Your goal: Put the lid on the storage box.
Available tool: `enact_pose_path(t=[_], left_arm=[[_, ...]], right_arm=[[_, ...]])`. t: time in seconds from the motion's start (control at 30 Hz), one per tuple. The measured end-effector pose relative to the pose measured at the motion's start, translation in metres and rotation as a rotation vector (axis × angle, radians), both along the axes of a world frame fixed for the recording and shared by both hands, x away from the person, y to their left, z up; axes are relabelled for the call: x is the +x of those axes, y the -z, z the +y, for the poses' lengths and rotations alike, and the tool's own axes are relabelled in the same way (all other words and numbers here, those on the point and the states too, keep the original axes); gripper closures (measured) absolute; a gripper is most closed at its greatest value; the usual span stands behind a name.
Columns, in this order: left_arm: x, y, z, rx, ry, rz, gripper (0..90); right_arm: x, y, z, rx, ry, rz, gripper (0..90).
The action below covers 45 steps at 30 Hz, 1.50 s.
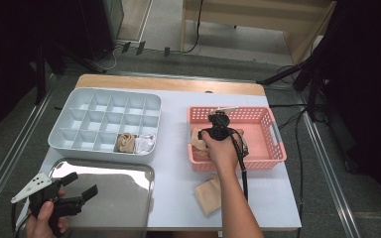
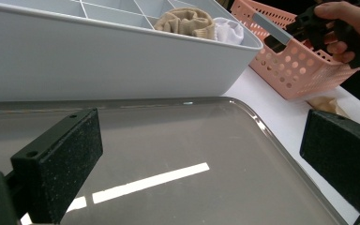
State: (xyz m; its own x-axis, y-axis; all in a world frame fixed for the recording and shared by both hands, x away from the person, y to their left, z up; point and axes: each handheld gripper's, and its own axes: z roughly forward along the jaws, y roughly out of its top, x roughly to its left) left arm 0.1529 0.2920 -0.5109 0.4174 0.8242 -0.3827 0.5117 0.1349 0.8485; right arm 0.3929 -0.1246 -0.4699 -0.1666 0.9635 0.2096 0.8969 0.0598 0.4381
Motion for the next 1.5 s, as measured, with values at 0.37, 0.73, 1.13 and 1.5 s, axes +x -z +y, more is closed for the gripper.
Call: enact_pose_path(t=[0.37, 0.73, 1.13, 1.5], left_arm=[[0.002, 0.002, 0.000, -0.002, 0.001, 0.010, 0.0], [0.002, 0.001, -0.001, 0.002, 0.001, 0.009, 0.0], [0.002, -0.001, -0.004, 0.016, -0.005, -0.001, 0.0], [0.000, -0.001, -0.015, 0.041, 0.017, -0.003, 0.0]], right_arm=[[0.014, 0.011, 0.018, -0.213, -0.060, 0.162, 59.9], [0.005, 0.000, 0.004, -0.188, -0.009, 0.026, 88.6], [-0.031, -0.026, -0.030, -0.022, 0.032, -0.232, 88.7], [-0.070, -0.030, -0.055, 0.118, 0.006, -0.502, 88.5]])
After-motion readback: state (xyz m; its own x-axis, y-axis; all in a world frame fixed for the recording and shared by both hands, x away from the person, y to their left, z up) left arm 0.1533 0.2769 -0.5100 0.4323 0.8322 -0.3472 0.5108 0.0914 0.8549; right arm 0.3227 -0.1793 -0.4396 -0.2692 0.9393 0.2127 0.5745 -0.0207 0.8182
